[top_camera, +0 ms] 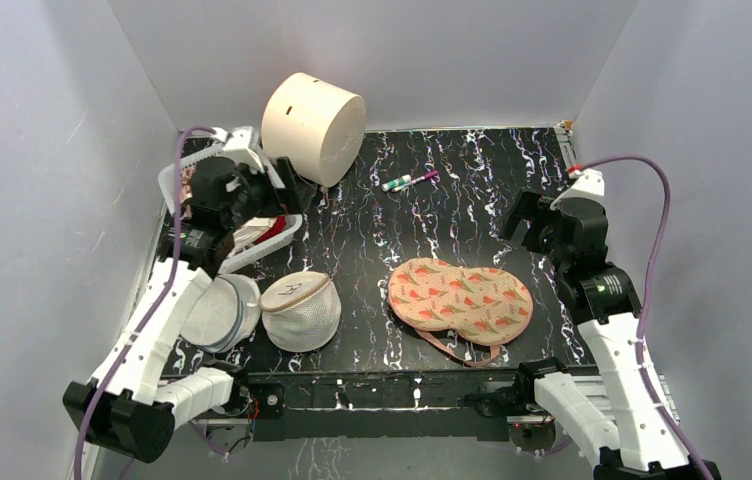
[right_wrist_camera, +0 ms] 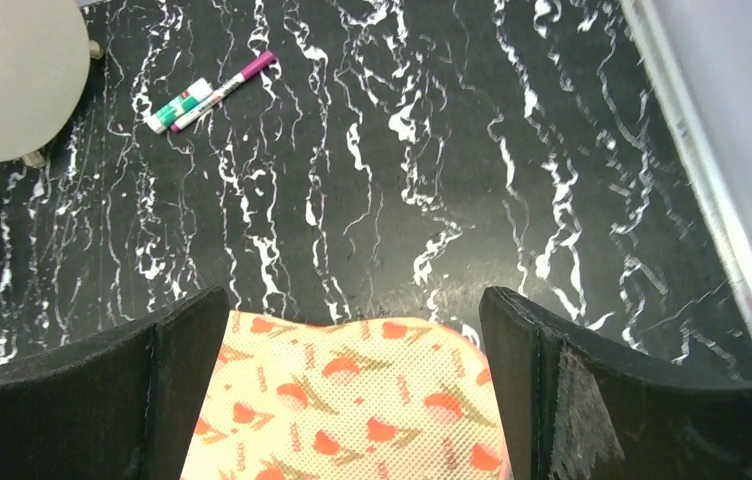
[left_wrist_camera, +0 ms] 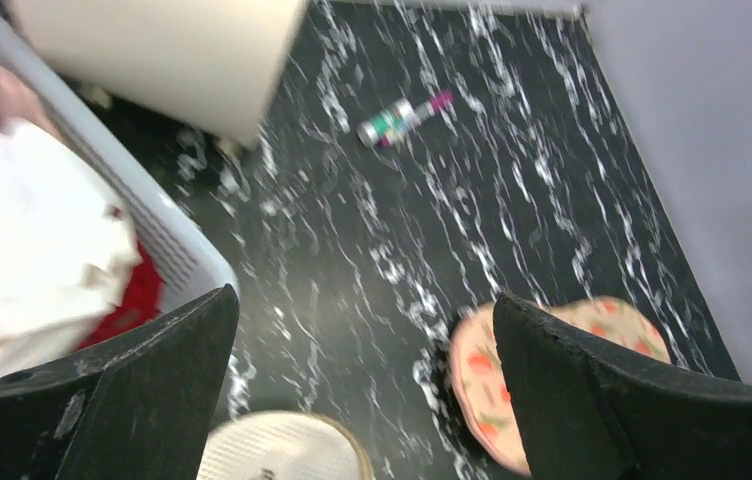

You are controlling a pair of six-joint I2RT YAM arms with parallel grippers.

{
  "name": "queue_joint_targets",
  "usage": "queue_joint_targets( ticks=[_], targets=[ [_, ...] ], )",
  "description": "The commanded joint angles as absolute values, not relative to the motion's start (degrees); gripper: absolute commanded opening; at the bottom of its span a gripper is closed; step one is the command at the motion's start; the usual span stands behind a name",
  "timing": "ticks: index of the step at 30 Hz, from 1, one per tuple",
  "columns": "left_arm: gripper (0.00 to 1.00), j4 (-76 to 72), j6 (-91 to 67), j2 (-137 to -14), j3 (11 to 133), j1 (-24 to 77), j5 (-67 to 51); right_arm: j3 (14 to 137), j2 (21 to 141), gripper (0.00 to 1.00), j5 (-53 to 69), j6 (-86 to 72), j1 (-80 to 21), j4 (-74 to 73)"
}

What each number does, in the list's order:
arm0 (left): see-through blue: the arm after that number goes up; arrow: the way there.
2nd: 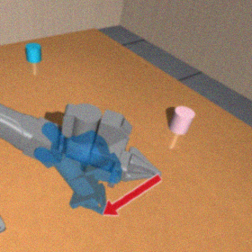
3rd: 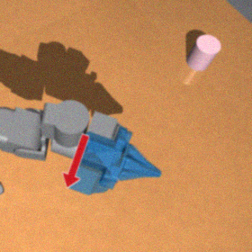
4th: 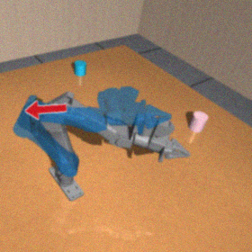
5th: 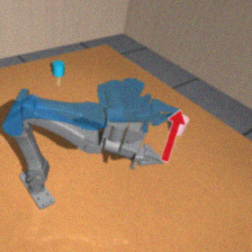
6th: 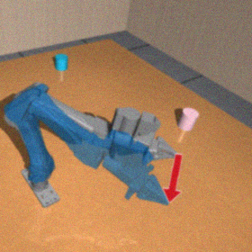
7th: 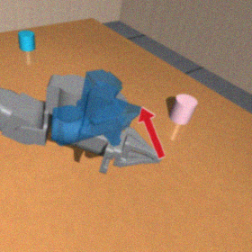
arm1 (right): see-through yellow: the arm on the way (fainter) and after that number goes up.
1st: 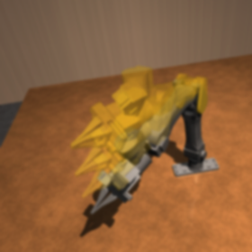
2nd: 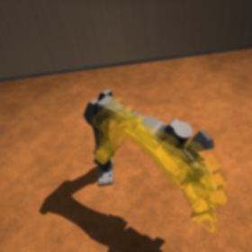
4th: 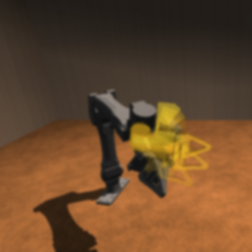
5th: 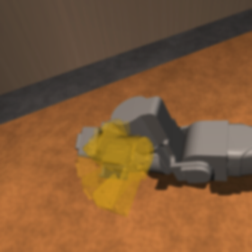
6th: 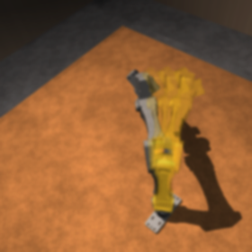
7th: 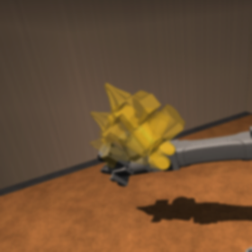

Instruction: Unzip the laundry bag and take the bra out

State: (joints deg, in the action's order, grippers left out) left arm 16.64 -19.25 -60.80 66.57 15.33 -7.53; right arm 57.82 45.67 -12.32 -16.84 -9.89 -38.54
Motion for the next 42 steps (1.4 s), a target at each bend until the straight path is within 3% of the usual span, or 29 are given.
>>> queue_joint_targets(
  ticks=[1,9,18,23,30,36,42],
  targets=[
    [0.98,13.62,-23.97,-63.37,62.32,20.58,-14.83,53.40,40.65,0.98,-6.74,-23.07,-7.16,-35.77],
    [0.98,14.64,-24.95,-75.41,60.69,30.76,-19.29,43.70,31.43,0.98,5.23,-28.37,-4.54,-35.02],
    [0.98,17.65,-23.00,-95.54,70.94,39.88,-21.13,40.54,34.37,0.98,13.19,-31.57,-3.77,-38.27],
    [0.98,16.91,-19.75,-102.71,78.07,46.29,-18.45,44.63,36.01,0.98,5.01,-33.88,-3.69,-43.13],
    [0.98,-0.98,-11.81,-99.26,71.03,55.67,-15.71,56.08,30.25,0.98,-9.39,-33.59,-3.63,-47.31],
    [0.99,-4.56,11.30,-100.70,68.03,64.26,-13.73,59.61,23.84,0.98,-9.28,-31.56,-3.53,-43.95],
    [0.95,-6.29,16.53,-102.31,65.02,66.74,-9.53,59.61,24.04,0.98,-7.26,-31.01,-3.58,-44.58]
  ],
)
